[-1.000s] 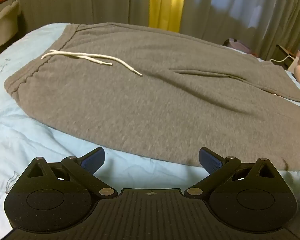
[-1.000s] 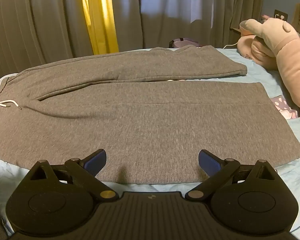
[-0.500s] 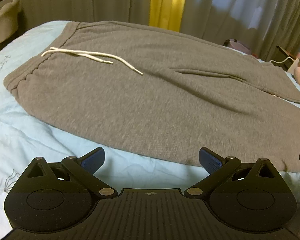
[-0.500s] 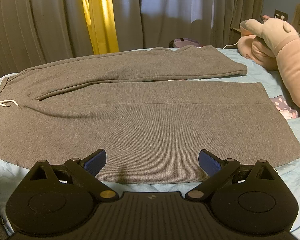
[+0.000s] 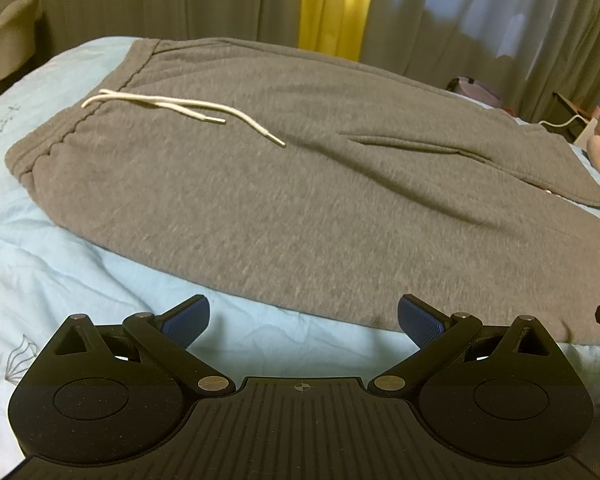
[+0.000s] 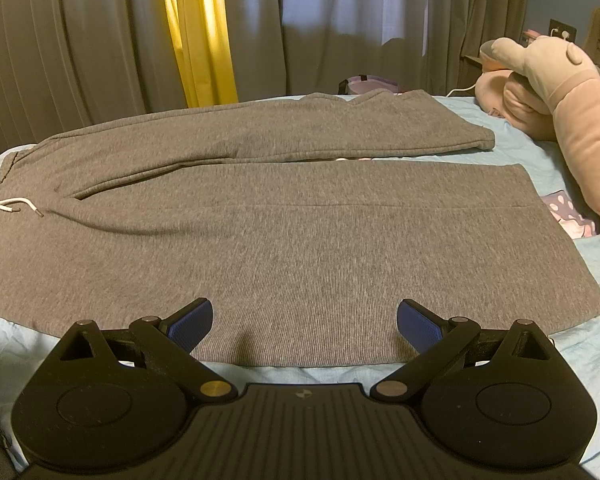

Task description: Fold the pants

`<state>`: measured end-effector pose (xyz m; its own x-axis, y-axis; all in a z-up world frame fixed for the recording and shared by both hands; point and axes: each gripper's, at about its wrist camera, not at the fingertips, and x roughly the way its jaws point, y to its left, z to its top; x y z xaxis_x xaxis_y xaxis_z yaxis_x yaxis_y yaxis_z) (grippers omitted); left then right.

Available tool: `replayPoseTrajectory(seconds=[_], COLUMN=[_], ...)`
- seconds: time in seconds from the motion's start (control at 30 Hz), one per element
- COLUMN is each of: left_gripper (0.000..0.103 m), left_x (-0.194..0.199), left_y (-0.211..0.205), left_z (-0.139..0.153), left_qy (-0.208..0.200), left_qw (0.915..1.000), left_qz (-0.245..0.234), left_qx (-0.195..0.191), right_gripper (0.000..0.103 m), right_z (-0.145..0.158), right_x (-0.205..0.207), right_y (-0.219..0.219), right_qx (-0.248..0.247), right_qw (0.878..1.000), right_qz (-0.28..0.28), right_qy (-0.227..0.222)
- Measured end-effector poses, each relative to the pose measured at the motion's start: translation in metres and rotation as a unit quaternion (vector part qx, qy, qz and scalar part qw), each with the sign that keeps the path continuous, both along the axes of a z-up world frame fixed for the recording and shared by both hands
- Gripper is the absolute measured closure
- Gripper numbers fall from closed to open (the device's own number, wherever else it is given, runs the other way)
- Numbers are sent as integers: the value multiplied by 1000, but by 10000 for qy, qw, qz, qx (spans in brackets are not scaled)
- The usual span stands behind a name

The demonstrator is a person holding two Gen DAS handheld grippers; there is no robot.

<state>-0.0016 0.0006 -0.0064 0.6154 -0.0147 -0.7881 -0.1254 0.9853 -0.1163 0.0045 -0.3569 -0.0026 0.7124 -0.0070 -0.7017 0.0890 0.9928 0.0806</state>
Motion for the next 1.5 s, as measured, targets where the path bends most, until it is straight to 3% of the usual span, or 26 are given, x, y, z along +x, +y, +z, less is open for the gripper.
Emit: replayPoseTrajectory(seconds=[0.53,1.13,1.5], left_gripper=[0,0,0], left_x=[-2,-1,-1], left_y=[1,4,6], left_z=[1,2,4], left_qy=[-139,78,12], left_qw=[9998,9997,9997], left_qz=[28,151,148], left_qx=[-135,-198,-183], right_gripper=[4,4,4], right_z=[0,-2,-3], right_x=[0,-2,0], right_y=[0,-2,1], right_qx=[-1,5,-69], right_qw=[10000,10000,9999], right_qz=[3,34,69], right_qy=[-4,18,67])
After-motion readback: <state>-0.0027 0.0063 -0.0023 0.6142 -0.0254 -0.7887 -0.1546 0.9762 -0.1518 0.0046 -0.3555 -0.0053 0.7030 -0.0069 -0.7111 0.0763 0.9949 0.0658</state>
